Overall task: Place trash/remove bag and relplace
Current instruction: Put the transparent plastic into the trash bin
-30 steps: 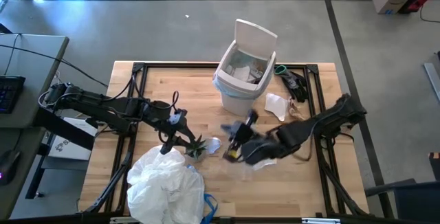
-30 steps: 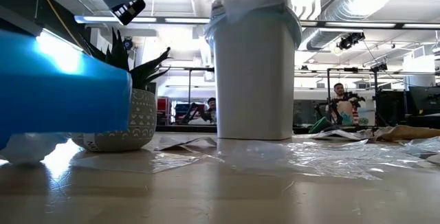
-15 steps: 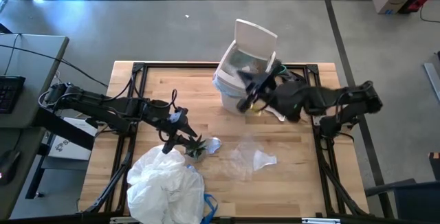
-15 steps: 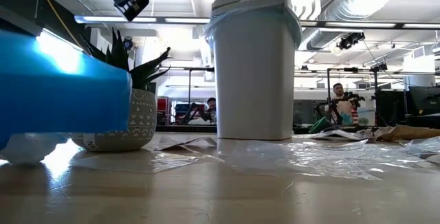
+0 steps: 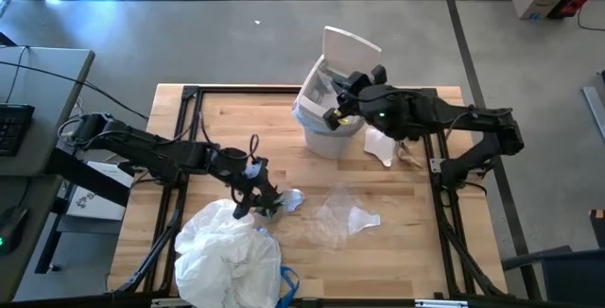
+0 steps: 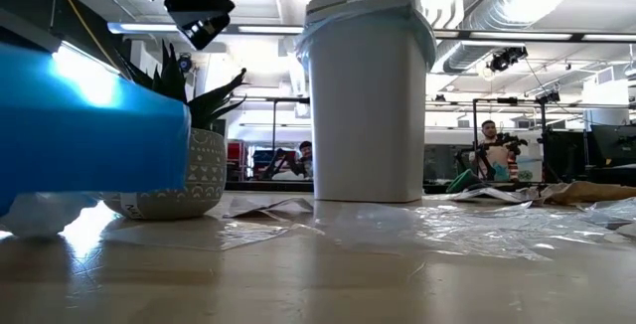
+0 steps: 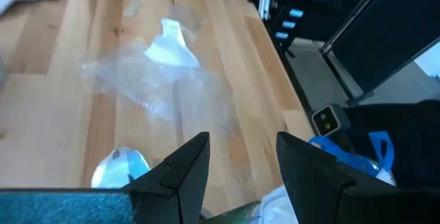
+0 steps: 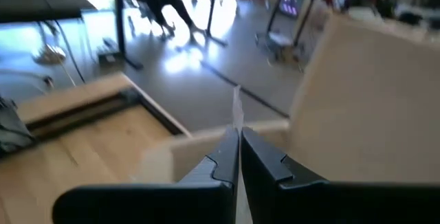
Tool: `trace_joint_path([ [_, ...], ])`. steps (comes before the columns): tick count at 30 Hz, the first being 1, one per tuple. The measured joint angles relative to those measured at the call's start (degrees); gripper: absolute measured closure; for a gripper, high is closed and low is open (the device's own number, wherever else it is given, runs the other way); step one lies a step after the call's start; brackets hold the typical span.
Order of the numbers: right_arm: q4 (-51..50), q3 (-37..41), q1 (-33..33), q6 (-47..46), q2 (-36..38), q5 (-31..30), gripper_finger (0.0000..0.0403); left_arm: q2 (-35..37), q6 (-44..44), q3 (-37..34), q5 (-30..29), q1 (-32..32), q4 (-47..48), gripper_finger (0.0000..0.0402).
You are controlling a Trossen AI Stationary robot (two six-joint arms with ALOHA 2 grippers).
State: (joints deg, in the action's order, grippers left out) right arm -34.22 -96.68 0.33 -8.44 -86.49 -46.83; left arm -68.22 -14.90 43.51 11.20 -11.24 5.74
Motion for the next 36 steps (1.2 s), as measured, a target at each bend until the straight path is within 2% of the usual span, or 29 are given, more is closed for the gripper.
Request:
trace_joint_path([
  [5,-9.6,0.0,-2.0,-10.3,-0.5,0.3,0.0403,-2.5,0.0,0.0,0.1,-1.0,-1.9,0.0248],
  [11,-16.3,0.0,-4.0,-17.4,-0.6,5.6,0.0397,-3.0,-0.6,0.0,0.2,-1.3,-3.8,0.0248],
  [15,-17.4,0.0,-4.1,-18.7,-0.6,6.0,0.0365,-3.0,-1.2,0.0,0.2,-1.3,-5.3,0.0248],
  [21,-17.4,0.0,-2.7,-18.8,-0.6,6.2,0.0292,-3.0,-2.7,0.0,0.2,-1.3,-6.1,0.0248],
  [28,-16.4,0.0,1.1,-18.1,-0.6,1.3,0.0231,-3.0,-4.0,0.0,0.2,-1.3,-6.9,0.0248],
  [36,-13.4,0.0,9.9,-18.6,-0.6,4.4,0.0222,-4.6,-3.9,0.0,0.3,-1.8,-9.2,0.0248],
])
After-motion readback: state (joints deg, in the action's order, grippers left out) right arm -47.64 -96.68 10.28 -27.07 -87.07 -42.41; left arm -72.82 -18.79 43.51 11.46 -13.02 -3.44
